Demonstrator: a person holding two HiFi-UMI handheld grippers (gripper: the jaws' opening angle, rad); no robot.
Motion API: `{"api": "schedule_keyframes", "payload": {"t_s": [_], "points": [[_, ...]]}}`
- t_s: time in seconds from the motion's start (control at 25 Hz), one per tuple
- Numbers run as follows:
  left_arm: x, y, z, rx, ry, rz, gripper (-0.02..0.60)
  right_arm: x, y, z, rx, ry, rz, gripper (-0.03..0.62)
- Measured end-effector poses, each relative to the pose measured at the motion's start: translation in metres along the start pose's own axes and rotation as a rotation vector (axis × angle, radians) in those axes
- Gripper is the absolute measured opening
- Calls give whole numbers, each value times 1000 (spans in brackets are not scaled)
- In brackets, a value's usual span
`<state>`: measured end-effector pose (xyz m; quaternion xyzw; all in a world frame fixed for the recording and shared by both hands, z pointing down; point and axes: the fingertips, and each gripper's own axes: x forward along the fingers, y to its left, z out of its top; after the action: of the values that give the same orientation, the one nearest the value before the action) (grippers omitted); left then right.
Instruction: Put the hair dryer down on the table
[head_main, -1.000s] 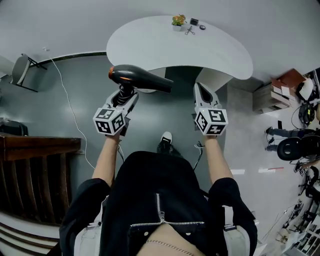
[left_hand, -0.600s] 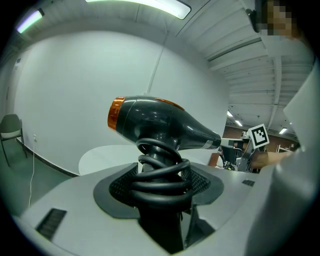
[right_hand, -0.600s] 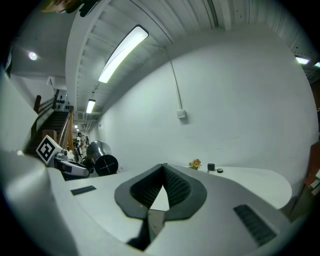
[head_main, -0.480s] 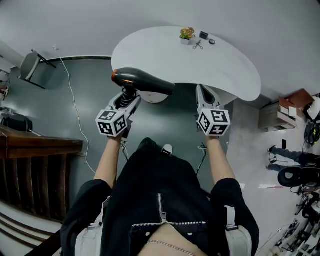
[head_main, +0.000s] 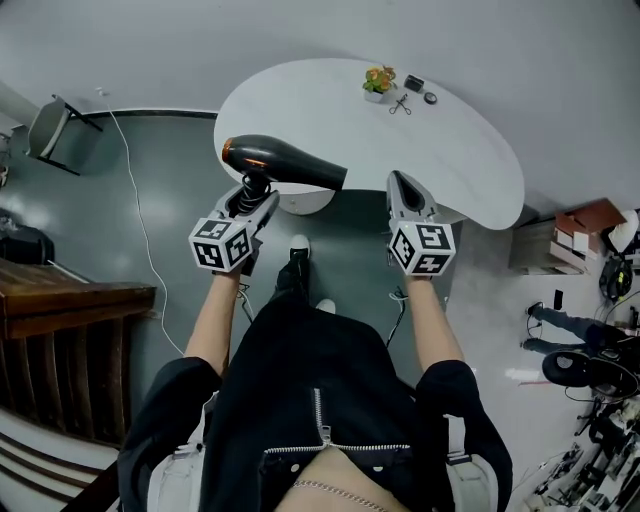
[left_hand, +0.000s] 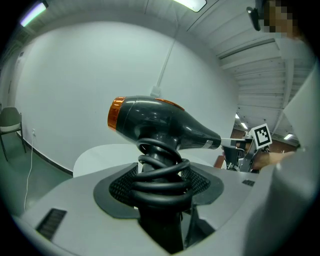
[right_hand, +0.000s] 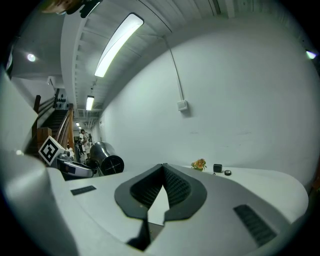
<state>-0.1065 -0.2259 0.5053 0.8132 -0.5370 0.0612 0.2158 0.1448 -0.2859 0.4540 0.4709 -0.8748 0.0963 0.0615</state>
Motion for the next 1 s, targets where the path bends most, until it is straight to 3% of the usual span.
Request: {"api": "schedule_keyframes", "payload": {"t_s": [0.52, 1.0], "points": [[130, 97, 62, -5, 50, -75, 275, 141, -41, 36, -8, 19, -82, -2], [219, 159, 33, -84, 213, -58, 275, 186, -68, 38, -2, 59, -144, -3]]}}
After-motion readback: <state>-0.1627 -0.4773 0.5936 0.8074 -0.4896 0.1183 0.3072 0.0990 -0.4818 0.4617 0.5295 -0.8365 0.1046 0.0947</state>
